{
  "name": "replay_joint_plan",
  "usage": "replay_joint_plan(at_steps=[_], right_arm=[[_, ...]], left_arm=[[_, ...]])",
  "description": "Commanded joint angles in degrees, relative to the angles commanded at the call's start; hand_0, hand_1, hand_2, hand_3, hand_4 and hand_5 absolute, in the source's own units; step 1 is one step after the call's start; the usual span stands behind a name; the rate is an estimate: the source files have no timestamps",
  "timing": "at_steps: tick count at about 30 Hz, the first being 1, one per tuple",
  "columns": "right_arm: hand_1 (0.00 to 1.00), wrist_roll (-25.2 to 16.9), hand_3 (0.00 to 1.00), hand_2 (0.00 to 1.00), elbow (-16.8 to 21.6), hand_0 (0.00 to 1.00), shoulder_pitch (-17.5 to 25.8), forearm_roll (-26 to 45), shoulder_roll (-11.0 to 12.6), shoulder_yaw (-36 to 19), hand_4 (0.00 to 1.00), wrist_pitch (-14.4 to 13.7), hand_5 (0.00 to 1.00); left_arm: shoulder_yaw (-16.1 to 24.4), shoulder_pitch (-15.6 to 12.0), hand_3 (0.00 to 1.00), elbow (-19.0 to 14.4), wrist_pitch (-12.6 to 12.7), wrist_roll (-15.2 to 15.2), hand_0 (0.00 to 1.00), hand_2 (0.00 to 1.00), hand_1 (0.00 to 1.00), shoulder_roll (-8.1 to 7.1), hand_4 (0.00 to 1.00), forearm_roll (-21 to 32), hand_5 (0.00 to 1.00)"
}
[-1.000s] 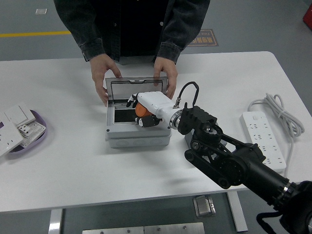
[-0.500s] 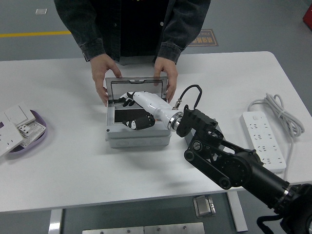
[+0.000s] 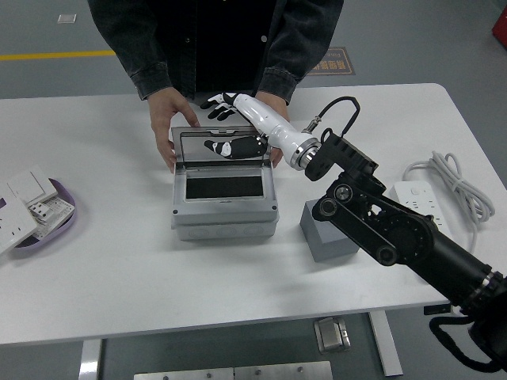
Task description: Pick up the cylinder from the cube,place it in the box,flap close box
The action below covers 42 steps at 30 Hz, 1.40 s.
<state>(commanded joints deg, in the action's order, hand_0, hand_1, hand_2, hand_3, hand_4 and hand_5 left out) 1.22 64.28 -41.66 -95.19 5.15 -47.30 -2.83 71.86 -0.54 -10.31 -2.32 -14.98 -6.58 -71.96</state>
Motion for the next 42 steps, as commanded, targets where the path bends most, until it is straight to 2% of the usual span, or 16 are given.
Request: replay_joint_plan(at_steps=[7,13,24,25,30,31,35,36,42], right_arm=[[0.672,0.3,0.736,0.681,-3.3,0.793,-1.7,1.8,1.7,1.8,0.772,0.3,0.196],[0.668,0.1,0.733,0.683,-3.3,0.782,-1.4,3.6,2.9,4.5,0.766,0.1,0.193],[0.662,0.3,0.734,0.680,2.1,0.747,1.1,5.2,6.9,6.6,0.765,-0.7,0.193],[0.649,0.5,0.727,0.678,2.7,0.641,1.3,5.2,7.2,6.7,0.760,-0.6,0.199],[0.649,2.0,0.727,0.678,6.2,0.641,2.6,5.4,8.8,8.0,0.760,-0.2,0.199],[0.635,2.2,0.722,0.676,6.7,0.435,2.8,5.5,9.0,8.2,0.752,-0.1,0.212],[0.635,4.0,0.722,0.676,9.1,0.435,3.5,4.8,9.9,9.1,0.752,0.0,0.212],[0.635,4.6,0.720,0.675,9.9,0.378,3.7,4.3,10.2,9.1,0.740,0.0,0.222],[0.635,7.2,0.720,0.675,12.2,0.378,4.6,2.8,10.9,8.7,0.740,0.4,0.222]], left_arm=[[-0.1,0.0,0.598,0.0,0.0,0.0,0.605,0.557,0.583,-0.04,0.660,0.0,0.293],[-0.1,0.0,0.598,0.0,0.0,0.0,0.605,0.557,0.582,-0.03,0.659,-0.1,0.291],[-0.6,-0.2,0.599,0.0,0.0,0.3,0.605,0.557,0.582,0.00,0.660,0.6,0.289],[-0.7,-0.3,0.599,0.0,0.0,0.4,0.605,0.557,0.582,0.01,0.660,0.8,0.291],[-1.9,-0.5,0.599,0.0,0.1,0.9,0.605,0.557,0.582,-0.07,0.660,2.2,0.291],[-2.2,-0.5,0.599,0.0,0.1,1.0,0.605,0.557,0.582,-0.10,0.660,2.5,0.291],[-3.6,-0.6,0.599,0.0,0.0,1.8,0.605,0.557,0.582,-0.22,0.660,4.0,0.291],[-4.0,-0.7,0.599,0.0,0.0,1.9,0.605,0.557,0.582,-0.23,0.661,4.4,0.291],[-4.9,-1.0,0.599,0.0,0.0,2.3,0.605,0.557,0.582,-0.19,0.661,5.3,0.291]])
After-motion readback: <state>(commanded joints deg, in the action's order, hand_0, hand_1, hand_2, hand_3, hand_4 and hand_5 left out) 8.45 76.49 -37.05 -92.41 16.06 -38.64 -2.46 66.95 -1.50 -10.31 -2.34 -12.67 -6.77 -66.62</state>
